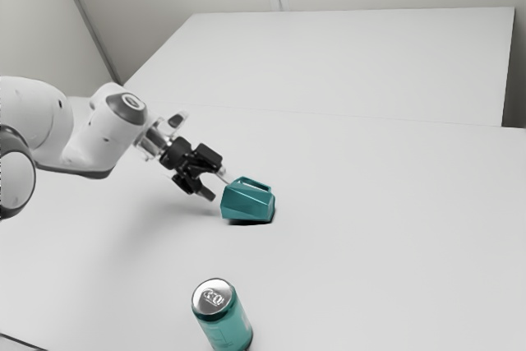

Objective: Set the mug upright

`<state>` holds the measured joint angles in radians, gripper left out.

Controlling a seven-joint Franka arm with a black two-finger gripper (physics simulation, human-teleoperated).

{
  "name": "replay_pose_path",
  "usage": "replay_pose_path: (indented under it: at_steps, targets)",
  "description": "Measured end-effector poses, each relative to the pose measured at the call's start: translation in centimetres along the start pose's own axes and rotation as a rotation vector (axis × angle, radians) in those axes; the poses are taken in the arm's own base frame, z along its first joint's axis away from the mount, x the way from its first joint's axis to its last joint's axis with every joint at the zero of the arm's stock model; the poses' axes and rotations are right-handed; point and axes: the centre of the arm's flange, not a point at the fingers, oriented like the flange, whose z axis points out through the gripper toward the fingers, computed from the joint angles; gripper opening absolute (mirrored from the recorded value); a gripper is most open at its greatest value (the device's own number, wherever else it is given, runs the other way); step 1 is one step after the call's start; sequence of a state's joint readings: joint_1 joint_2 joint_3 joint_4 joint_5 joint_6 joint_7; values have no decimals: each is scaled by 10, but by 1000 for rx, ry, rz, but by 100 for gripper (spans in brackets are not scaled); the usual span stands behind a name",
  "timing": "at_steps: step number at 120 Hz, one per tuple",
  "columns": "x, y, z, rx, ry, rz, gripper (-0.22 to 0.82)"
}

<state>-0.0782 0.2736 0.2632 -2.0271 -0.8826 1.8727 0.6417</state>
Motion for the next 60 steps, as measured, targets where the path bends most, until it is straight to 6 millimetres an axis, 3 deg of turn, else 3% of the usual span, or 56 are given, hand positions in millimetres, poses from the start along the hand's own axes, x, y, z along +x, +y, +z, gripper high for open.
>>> replay_pose_path:
  at_steps: [21,36,44,60]
  targets:
    - [5,5,27,-28,-20,39,60]
    - [8,8,36,-53,-6,54,60]
    - [10,9,39,-61,2,60,52]
    - [11,10,38,-69,16,74,25]
